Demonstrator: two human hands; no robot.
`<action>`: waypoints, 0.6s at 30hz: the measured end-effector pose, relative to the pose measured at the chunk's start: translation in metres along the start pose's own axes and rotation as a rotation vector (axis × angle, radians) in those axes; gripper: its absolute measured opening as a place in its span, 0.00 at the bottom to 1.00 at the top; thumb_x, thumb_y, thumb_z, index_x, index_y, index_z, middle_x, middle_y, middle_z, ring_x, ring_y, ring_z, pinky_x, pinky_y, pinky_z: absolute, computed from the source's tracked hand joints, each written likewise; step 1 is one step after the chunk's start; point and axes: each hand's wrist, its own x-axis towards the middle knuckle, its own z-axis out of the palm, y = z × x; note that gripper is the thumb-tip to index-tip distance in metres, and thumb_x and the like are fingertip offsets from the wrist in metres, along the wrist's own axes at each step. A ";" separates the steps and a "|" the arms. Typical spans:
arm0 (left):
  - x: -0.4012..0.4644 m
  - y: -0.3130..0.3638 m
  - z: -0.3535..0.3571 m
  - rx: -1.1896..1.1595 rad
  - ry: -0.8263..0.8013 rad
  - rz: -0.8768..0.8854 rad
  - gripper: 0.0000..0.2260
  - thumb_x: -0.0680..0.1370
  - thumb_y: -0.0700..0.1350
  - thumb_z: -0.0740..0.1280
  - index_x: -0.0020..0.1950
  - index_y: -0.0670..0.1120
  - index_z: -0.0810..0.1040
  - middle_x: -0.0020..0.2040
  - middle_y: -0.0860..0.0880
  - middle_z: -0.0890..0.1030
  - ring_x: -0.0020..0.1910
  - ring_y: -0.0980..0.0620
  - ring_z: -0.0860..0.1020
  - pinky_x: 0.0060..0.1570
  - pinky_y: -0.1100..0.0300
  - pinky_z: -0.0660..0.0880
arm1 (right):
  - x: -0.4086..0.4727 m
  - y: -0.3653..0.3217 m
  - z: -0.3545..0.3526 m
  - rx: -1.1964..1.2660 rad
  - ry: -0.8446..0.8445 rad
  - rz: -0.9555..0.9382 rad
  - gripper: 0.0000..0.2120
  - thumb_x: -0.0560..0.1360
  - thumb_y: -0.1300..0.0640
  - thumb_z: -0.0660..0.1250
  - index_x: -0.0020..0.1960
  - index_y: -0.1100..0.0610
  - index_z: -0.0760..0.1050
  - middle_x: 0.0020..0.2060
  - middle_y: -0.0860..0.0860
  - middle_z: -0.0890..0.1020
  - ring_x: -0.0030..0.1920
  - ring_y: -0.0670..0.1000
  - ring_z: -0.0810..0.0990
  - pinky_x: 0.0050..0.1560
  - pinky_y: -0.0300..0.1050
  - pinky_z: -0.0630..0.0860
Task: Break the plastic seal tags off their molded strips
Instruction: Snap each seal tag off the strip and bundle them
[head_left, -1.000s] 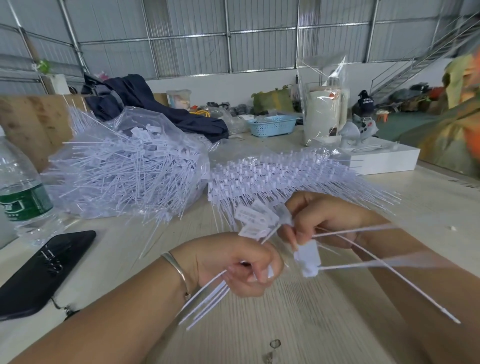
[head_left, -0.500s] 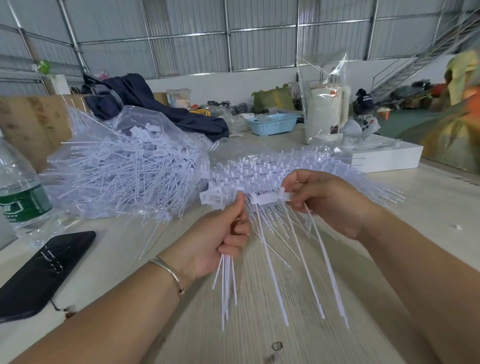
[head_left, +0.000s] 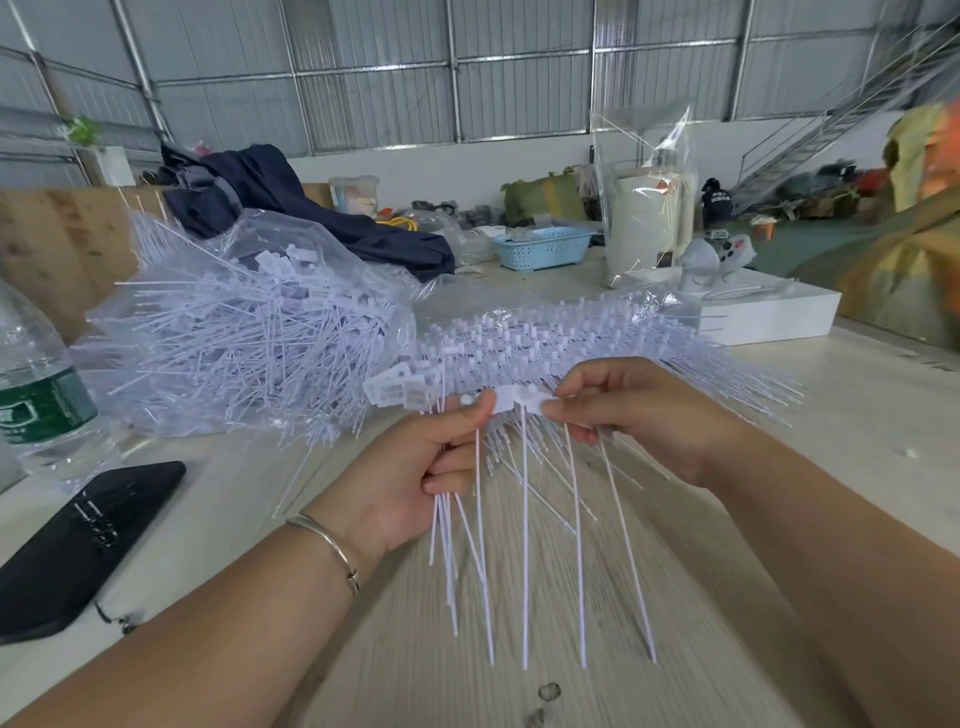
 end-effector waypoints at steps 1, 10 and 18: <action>-0.001 0.000 -0.001 -0.021 -0.042 -0.012 0.09 0.68 0.43 0.76 0.35 0.48 0.76 0.31 0.54 0.60 0.21 0.60 0.58 0.15 0.69 0.55 | 0.000 -0.001 0.001 -0.004 -0.018 0.000 0.13 0.64 0.49 0.75 0.38 0.58 0.77 0.28 0.51 0.77 0.30 0.48 0.71 0.33 0.35 0.68; -0.003 -0.003 0.003 0.032 -0.408 -0.193 0.19 0.66 0.53 0.79 0.50 0.43 0.83 0.29 0.55 0.63 0.21 0.60 0.59 0.18 0.71 0.56 | -0.001 -0.005 0.019 0.134 -0.163 -0.033 0.18 0.67 0.54 0.76 0.46 0.67 0.77 0.26 0.49 0.74 0.30 0.47 0.68 0.37 0.41 0.64; -0.002 0.004 0.004 0.018 -0.242 -0.107 0.15 0.69 0.45 0.73 0.30 0.47 0.68 0.26 0.53 0.63 0.20 0.59 0.58 0.16 0.68 0.53 | -0.002 -0.009 0.014 0.075 -0.004 -0.064 0.13 0.62 0.52 0.76 0.38 0.60 0.78 0.23 0.50 0.71 0.26 0.47 0.66 0.29 0.36 0.63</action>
